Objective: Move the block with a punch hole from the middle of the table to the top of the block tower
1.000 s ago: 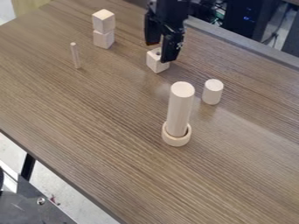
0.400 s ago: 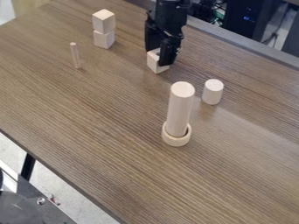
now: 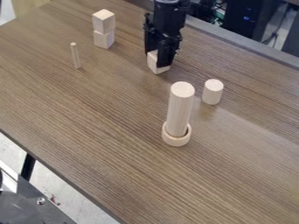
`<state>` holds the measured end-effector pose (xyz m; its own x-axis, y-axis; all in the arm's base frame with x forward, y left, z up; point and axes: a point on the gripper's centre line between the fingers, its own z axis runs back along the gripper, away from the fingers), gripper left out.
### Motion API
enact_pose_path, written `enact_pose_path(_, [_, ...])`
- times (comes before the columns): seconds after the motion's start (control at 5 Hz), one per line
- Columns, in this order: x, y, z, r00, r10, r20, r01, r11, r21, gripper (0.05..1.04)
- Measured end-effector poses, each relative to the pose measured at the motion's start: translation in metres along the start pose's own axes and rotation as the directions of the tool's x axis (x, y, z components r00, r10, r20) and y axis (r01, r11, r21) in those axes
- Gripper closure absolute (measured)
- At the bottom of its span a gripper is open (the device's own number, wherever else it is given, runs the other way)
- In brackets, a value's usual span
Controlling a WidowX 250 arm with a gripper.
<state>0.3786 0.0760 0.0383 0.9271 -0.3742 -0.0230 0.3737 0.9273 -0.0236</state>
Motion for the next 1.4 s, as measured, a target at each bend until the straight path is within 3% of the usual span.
enact_pose_path(0.6, [-0.016,0.019,0.083,0.980,0.116,0.164,-0.113,0.993,-0.030,0.502])
enact_pose_path(1.0, [-0.035,0.042,0.103,0.943,0.290,0.162,-0.282,0.957,-0.072,0.502])
enact_pose_path(1.4, [-0.052,0.064,0.133,0.900,0.414,0.140,-0.415,0.910,-0.023,0.502])
